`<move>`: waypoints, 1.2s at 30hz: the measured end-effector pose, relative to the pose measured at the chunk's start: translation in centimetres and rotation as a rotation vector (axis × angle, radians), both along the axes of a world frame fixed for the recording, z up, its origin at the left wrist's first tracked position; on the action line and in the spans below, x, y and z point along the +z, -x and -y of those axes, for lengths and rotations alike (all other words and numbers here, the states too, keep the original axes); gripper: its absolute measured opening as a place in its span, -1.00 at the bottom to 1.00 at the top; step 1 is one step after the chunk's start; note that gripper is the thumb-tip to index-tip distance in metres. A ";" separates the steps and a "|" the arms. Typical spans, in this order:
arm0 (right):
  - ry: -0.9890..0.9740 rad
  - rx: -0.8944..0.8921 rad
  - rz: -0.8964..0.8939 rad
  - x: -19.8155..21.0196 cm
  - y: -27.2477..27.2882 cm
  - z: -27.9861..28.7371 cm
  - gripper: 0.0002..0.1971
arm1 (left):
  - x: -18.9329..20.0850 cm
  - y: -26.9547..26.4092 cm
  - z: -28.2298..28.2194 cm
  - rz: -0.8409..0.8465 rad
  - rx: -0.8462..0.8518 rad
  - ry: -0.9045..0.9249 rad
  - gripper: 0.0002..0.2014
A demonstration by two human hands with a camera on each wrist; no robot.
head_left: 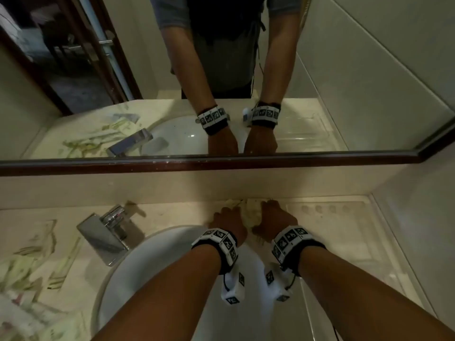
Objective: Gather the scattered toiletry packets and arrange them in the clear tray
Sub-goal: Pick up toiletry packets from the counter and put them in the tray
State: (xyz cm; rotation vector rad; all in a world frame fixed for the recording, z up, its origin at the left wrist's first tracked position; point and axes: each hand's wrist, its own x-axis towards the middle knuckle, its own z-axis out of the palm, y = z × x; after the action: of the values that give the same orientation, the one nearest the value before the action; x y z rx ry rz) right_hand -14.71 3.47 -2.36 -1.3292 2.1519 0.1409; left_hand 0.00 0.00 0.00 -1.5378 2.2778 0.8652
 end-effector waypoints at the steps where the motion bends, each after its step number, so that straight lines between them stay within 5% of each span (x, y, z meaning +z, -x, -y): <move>1: -0.008 0.000 0.001 0.1 0.0 0.1 -0.16 | 0.0 0.1 0.0 0.013 -0.007 -0.019 -0.39; 7: -0.109 0.005 0.051 -0.7 -0.4 1.2 0.00 | -0.9 1.0 0.3 0.018 -0.023 -0.097 -0.46; 12: -0.109 -0.057 0.062 -1.0 -0.8 1.0 -0.18 | -0.8 1.8 0.8 -0.038 -0.036 -0.054 -0.59; 16: -0.046 -0.057 0.037 -1.7 -1.1 0.6 -0.25 | -1.1 2.0 0.6 -0.042 0.009 -0.089 -0.47; 30: 0.118 -0.072 -0.011 -2.3 -1.5 0.6 -0.52 | -2.4 1.8 0.9 -0.073 -0.098 -0.033 -0.52; 36: 0.186 -0.101 0.063 -1.3 -1.5 0.8 -0.53 | -3.1 1.4 1.2 -0.246 0.071 -0.036 -0.56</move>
State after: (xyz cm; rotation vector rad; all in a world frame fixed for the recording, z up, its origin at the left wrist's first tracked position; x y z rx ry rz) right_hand -13.24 2.68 -3.70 -1.3043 2.2159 -0.1428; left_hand -1.35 -1.18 -3.07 -1.5823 2.3691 1.1674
